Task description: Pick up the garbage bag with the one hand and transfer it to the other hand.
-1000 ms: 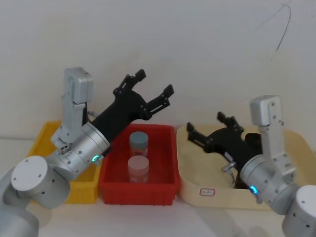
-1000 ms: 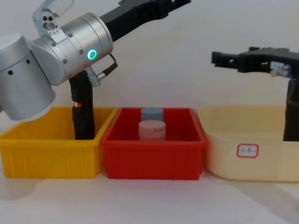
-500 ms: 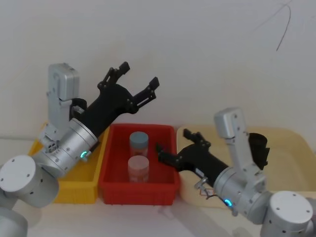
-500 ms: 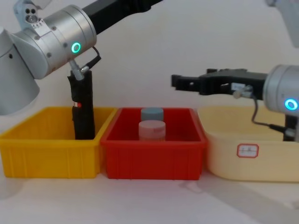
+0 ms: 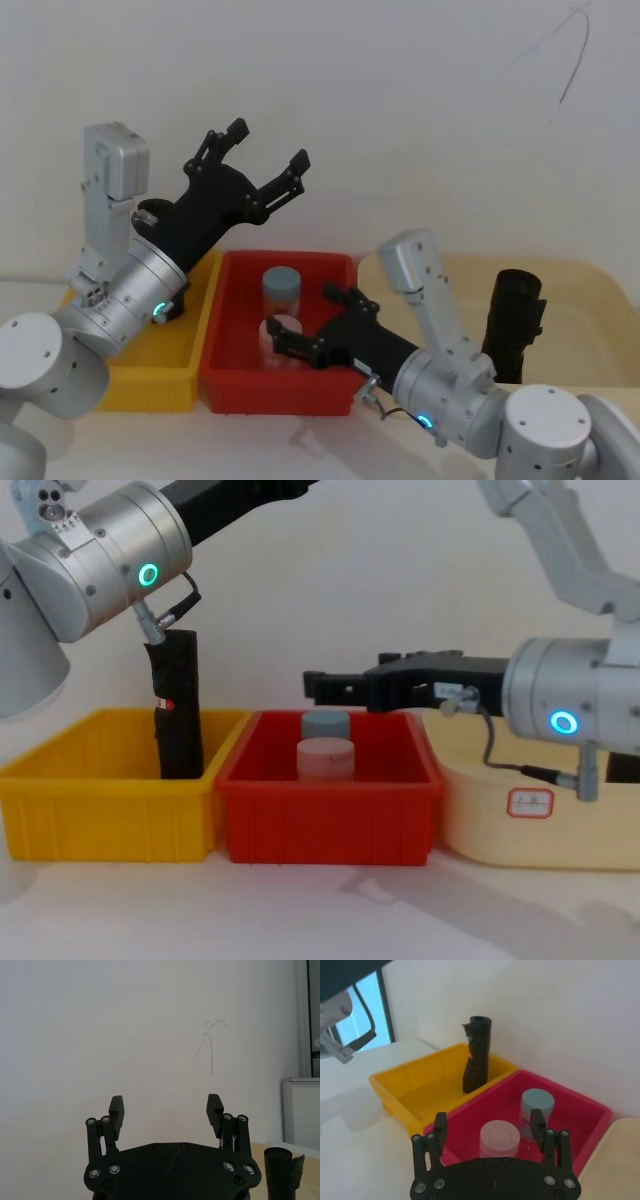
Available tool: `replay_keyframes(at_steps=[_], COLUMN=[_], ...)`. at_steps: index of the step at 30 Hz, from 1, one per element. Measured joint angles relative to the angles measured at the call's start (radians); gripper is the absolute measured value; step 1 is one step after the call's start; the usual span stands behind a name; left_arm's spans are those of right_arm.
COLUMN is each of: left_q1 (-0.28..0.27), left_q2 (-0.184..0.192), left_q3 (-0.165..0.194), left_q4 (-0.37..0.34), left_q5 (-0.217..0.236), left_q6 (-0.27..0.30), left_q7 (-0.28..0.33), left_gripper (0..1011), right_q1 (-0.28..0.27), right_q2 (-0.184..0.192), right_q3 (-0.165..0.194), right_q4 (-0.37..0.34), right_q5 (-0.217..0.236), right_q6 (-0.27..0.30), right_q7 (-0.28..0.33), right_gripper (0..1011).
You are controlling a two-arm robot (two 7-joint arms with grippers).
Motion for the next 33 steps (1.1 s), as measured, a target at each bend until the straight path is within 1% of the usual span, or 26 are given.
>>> replay_keyframes(at_steps=[11,19,25,33], left_q1=[0.002,0.003,0.003,0.004], left_q2=[0.003,0.003,0.004,0.004], left_q3=[-0.004,-0.005,-0.005,-0.006], left_q4=[-0.006,-0.007,-0.008,-0.009], left_q5=[0.005,0.007,0.007,0.008], left_q6=[0.0,0.0,0.0,0.0], left_q7=[0.006,0.008,0.008,0.009], left_gripper=[1000,1001,1001,1001], right_q1=[0.055,0.101,0.127,0.153], right_q2=[-0.01,-0.027,-0.038,-0.048], right_q3=[-0.057,-0.086,-0.092,-0.094], right_q4=[0.07,0.148,0.197,0.244], right_q5=[-0.031,-0.063,-0.081,-0.101], right_q6=[0.02,0.021,0.017,0.014], right_q7=[0.014,-0.003,-0.019,-0.03], right_gripper=[1001,1001,1001,1001])
